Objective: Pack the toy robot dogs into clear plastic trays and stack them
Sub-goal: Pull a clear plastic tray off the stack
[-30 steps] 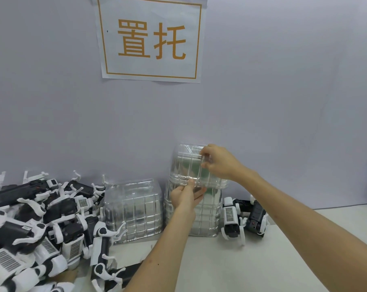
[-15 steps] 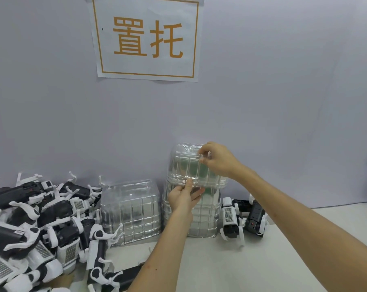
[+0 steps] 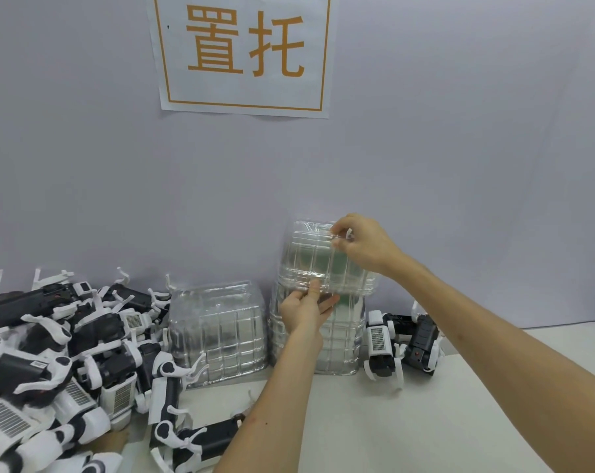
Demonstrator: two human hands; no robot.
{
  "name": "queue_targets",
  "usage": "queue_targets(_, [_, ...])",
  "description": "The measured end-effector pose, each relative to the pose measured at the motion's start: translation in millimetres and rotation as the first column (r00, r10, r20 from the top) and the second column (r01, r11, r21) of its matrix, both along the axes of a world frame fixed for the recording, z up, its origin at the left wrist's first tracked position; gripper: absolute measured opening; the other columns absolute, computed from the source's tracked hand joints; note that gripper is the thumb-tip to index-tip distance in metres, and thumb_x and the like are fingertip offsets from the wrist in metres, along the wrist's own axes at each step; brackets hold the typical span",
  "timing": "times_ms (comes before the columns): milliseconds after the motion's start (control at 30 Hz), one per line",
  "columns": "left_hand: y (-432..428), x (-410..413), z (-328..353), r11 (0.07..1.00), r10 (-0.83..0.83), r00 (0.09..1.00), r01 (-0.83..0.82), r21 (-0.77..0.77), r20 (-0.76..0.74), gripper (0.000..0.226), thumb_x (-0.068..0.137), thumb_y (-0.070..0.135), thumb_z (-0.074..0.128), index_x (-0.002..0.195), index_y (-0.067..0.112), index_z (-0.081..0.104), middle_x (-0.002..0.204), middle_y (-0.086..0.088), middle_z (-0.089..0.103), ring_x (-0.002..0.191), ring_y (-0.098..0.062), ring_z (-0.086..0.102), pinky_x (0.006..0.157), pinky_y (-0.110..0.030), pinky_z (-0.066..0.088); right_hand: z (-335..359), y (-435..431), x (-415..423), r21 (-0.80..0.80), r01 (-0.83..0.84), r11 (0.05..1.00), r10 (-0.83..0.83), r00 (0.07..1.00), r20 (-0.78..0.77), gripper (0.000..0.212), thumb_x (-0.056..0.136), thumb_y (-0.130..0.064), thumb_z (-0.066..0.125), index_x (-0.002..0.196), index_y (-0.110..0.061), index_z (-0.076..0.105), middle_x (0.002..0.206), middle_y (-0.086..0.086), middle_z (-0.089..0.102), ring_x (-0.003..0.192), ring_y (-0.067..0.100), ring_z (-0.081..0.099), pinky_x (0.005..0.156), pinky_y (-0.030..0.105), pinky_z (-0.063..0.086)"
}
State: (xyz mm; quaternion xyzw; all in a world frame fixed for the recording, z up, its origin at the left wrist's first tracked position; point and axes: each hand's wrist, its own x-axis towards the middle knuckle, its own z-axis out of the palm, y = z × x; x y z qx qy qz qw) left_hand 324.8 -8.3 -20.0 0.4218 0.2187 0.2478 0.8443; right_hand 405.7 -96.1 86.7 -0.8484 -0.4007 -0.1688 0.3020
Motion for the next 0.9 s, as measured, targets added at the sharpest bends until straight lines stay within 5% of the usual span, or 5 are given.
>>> queue_targets(367, [-4, -5, -1, 1.000, 0.022, 0.999, -0.021, 0.019, -0.044, 0.011, 0.097, 0.017, 0.063, 0.094, 0.007, 0.065, 0.094, -0.007, 0.074, 0.068, -0.018, 0.075, 0.066, -0.028, 0.057, 43, -21, -7, 0.129, 0.102, 0.986, -0.108, 0.994, 0.036, 0.021, 0.103, -0.021, 0.050, 0.111, -0.013, 0.067, 0.103, -0.003, 0.055, 0.095, 0.019, 0.055, 0.092, 0.038, 0.047])
queue_targets(500, [-3, -15, 6, 0.987, 0.031, 0.990, -0.009, 0.158, -0.141, 0.018, 0.096, 0.027, 0.065, 0.086, 0.011, 0.065, 0.086, -0.006, 0.075, 0.068, -0.015, 0.073, 0.066, -0.028, 0.053, 50, -33, -31, 0.204, 0.080, 0.976, -0.105, 0.988, 0.115, 0.018, 0.101, -0.018, 0.052, 0.108, -0.013, 0.067, 0.100, -0.004, 0.056, 0.090, 0.015, 0.054, 0.091, 0.036, 0.047])
queue_targets(667, [-3, -42, 18, 0.956, -0.097, 0.964, 0.159, 0.245, -0.248, 0.021, 0.099, 0.021, 0.059, 0.098, 0.002, 0.068, 0.079, -0.010, 0.075, 0.070, -0.022, 0.072, 0.068, -0.031, 0.058, 46, -52, -82, 0.326, -0.016, 0.945, -0.046, 0.983, 0.181, 0.013, 0.098, -0.013, 0.055, 0.102, -0.018, 0.067, 0.097, -0.005, 0.060, 0.087, 0.014, 0.056, 0.085, 0.030, 0.047])
queue_targets(767, [-12, -80, 28, 0.961, -0.140, 0.989, 0.149, 0.231, -0.057, 0.015, 0.097, 0.015, 0.058, 0.091, 0.007, 0.070, 0.076, -0.010, 0.075, 0.070, -0.020, 0.073, 0.067, -0.028, 0.057, 34, -62, -116, 0.413, -0.039, 0.910, -0.018, 0.991, 0.132, 0.010, 0.098, -0.015, 0.057, 0.101, -0.020, 0.066, 0.101, -0.006, 0.062, 0.085, 0.006, 0.057, 0.081, 0.023, 0.047])
queue_targets(900, [-21, -154, 32, 0.938, -0.226, 0.939, 0.138, 0.318, 0.258, 0.024, 0.098, 0.032, 0.057, 0.096, 0.018, 0.076, 0.098, -0.011, 0.075, 0.090, -0.021, 0.072, 0.075, -0.027, 0.058, 5, -75, -165, 0.534, -0.050, 0.844, 0.069, 0.998, -0.015, 0.010, 0.097, -0.018, 0.062, 0.101, -0.027, 0.065, 0.095, -0.013, 0.063, 0.082, 0.004, 0.058, 0.071, 0.014, 0.044])
